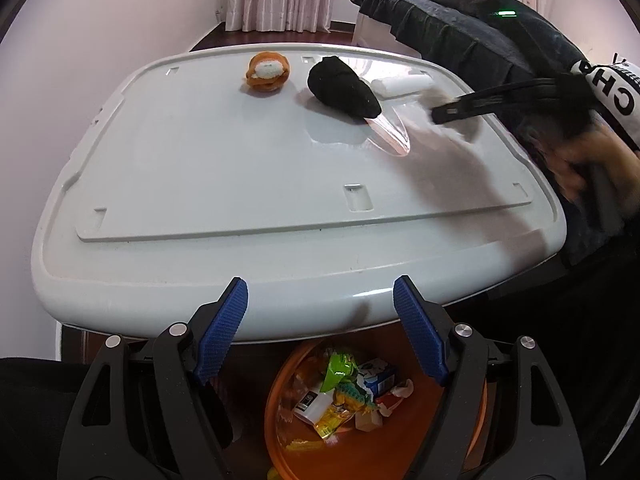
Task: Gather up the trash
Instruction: 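Grasp the white glove with the right tool and lift it, then grasp the black sock with the left tool while the right tool holds the glove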
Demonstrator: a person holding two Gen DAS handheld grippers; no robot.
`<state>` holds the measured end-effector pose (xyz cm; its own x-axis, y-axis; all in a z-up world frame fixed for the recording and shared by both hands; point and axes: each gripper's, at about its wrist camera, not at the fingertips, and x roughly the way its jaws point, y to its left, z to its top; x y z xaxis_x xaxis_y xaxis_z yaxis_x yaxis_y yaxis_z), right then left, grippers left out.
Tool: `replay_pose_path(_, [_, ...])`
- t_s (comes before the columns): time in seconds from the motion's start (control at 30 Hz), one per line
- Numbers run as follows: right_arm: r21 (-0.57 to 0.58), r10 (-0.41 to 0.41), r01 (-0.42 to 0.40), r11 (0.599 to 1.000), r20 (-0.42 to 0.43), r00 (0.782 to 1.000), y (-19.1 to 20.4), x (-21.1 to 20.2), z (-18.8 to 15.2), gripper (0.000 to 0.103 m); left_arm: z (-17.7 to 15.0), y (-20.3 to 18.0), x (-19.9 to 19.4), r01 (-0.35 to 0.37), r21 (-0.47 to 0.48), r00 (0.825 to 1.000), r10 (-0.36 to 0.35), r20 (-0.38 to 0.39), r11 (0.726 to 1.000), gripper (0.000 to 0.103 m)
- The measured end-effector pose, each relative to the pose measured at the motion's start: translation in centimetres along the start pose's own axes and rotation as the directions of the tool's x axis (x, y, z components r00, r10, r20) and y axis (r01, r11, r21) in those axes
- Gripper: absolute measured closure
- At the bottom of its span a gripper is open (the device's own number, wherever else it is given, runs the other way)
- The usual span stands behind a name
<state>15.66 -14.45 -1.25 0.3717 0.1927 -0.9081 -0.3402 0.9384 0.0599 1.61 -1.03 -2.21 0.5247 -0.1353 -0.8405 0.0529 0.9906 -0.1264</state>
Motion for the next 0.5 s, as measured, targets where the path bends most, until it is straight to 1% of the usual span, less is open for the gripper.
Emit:
replay_pose_path(0.03, [0.042,-0.005,0.004,0.999,0.019,1.000,-0.3,-1.2,-0.9,0.065,0.3,0.0,0.0,-0.005,-0.005,1.000,0.005,-0.002,1.000,0.029])
replay_pose_path(0.07, [0.089,-0.027,0.023,0.996,0.054,0.998,-0.4,-2.7,-2.3,0.065,0.5,-0.1,0.1,-0.008,-0.010,1.000,0.008,-0.005,1.000,0.029])
replay_pose_path(0.13, [0.154,-0.048,0.033,0.988,0.100,0.994,-0.5,-4.5,-4.5,0.065,1.3,-0.2,0.6,-0.017,-0.031,1.000,0.017,-0.016,0.999,0.029])
replay_pose_path(0.23, [0.229,-0.037,-0.001,0.973,0.158,0.987,-0.7,-6.2,-7.3,0.065,3.1,-0.7,1.4,-0.039,-0.051,0.999,0.038,-0.024,0.998,0.029])
replay_pose_path(0.33, [0.270,-0.073,0.020,0.963,0.187,0.980,-0.8,-7.0,-9.3,0.065,6.1,-1.4,2.4,-0.063,-0.079,0.998,0.062,-0.015,0.995,0.029])
replay_pose_path(0.43, [0.322,-0.058,-0.010,0.947,0.199,0.978,-1.3,-6.8,-10.0,0.065,9.4,-2.0,3.6,-0.060,-0.128,0.998,0.059,-0.008,0.990,0.029])
replay_pose_path(0.5, [0.334,-0.069,-0.008,0.942,0.218,0.973,-1.7,-6.9,-9.9,0.065,11.7,-2.6,4.5,-0.063,-0.158,0.998,0.063,-0.001,0.986,0.029])
